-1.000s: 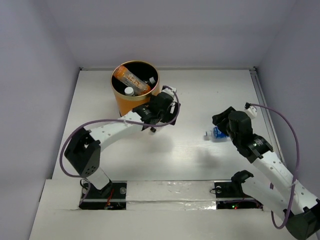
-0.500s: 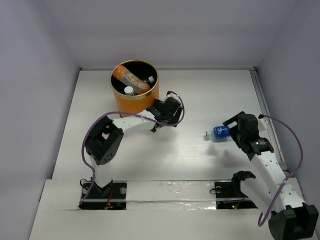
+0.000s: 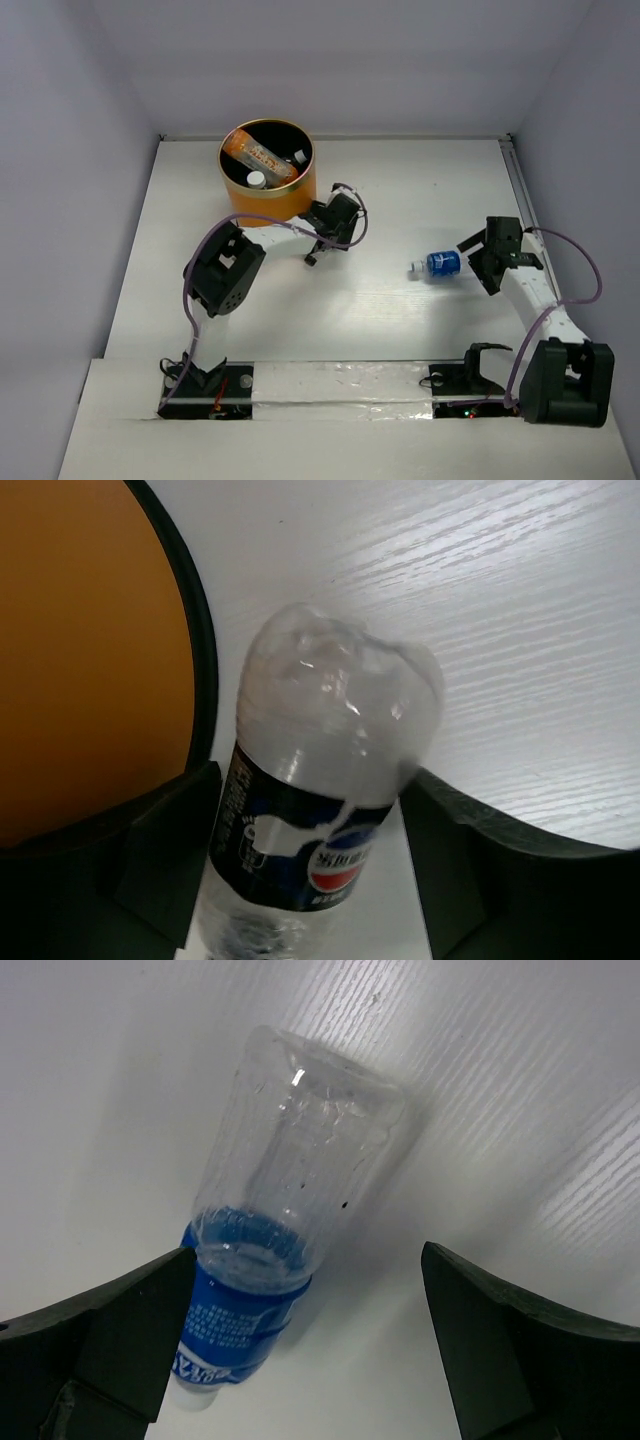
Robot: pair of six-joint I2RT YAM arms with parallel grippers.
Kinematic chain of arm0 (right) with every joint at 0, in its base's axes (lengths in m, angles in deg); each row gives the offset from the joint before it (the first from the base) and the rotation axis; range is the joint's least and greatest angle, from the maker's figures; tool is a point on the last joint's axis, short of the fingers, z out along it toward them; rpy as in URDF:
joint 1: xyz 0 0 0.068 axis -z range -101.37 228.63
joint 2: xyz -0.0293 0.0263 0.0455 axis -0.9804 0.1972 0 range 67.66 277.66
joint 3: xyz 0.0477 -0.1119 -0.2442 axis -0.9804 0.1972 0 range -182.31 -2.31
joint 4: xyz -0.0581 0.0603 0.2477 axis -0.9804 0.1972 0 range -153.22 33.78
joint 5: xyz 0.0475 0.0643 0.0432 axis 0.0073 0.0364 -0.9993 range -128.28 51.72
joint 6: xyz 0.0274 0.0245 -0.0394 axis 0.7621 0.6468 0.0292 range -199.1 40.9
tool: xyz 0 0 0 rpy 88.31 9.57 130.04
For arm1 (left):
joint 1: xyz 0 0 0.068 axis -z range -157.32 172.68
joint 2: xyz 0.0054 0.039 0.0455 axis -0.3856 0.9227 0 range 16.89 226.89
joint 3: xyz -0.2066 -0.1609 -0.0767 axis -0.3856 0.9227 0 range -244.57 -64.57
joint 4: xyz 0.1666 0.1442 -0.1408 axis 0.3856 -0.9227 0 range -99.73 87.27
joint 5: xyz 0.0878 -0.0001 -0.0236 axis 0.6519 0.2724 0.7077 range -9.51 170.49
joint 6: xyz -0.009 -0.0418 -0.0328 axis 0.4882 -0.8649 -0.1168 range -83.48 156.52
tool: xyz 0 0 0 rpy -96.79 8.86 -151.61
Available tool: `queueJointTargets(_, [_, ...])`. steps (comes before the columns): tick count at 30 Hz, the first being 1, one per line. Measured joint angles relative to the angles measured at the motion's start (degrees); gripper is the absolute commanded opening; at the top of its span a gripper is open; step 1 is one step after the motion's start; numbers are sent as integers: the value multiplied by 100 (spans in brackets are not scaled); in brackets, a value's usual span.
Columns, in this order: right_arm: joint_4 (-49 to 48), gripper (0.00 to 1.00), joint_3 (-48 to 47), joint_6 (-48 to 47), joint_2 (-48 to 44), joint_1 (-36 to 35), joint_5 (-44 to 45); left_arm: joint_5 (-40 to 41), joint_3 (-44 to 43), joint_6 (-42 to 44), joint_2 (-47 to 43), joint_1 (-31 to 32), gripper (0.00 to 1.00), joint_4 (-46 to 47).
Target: Put the plastic bottles in the bin
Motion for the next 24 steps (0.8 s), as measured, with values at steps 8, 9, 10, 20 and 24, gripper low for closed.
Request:
queueJointTargets(8, [-468,99,-155,-267,894,184,-205,-348,2,-133,9,-98,24,98])
queueJointTargets(9, [-555,98,-164,-284,1016,184,-254,-433,7,-142,-35,-98,24,96])
queueJointTargets(10, [-623,95,-175,-313,1126,184,-297,-525,20,-157,-109,-96,24,85])
queueJointTargets(20, [-887,64,-372,-557,1641,184,-654,-1099,-778,-205,-1971,83,24,-313])
queueJointTargets(24, [-935,58,-411,-695,1108,184,-660,-1058,-1976,-98,-2435,50,24,-466])
